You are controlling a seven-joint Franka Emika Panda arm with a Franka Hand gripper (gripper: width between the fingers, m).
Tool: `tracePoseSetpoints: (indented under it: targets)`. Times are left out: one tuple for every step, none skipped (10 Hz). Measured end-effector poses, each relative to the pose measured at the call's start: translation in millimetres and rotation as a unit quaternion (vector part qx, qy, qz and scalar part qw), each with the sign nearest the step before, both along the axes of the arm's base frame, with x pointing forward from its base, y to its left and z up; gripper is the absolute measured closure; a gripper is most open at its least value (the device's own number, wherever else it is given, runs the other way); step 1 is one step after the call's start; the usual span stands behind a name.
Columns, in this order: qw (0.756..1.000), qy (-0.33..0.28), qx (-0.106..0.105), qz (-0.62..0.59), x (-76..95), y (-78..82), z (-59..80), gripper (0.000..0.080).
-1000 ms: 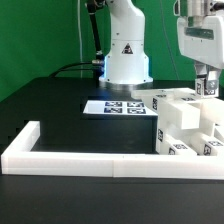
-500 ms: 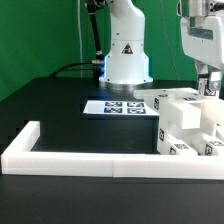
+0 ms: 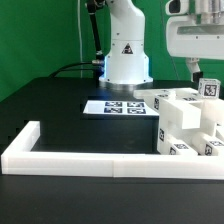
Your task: Assemble chair
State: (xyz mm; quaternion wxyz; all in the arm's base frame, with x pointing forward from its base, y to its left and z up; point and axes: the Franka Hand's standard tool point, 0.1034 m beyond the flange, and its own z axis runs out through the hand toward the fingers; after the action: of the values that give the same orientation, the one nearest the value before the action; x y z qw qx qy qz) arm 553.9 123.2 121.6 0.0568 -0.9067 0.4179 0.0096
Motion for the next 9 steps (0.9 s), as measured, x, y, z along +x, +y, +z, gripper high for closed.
tracePoseSetpoints:
  targets:
    - [0.999,-0.004,-0.002,0.041,-0.3,0.0,-0.7,0.0151]
    - [0.995,-0.01,-0.005,0.098,-0.3,-1.1,-1.1,0.0151]
    - [0.99,-0.014,-0.006,0.137,-0.1,-2.2,-1.2,0.0151]
    - [0.987,-0.016,-0.008,0.16,0.0,-2.3,-1.1,0.0151]
    - [0.978,-0.021,-0.01,0.207,0.3,-2.3,-0.7,0.0151]
    - [0.968,-0.025,-0.011,0.248,0.4,-2.4,-0.7,0.0151]
    - [0.963,-0.028,-0.012,0.269,0.5,-3.0,-0.8,0.0151]
    - [0.949,-0.032,-0.013,0.315,0.6,-5.1,-1.7,0.0151]
    - [0.935,-0.034,-0.019,0.354,0.7,-6.3,-1.8,0.0151]
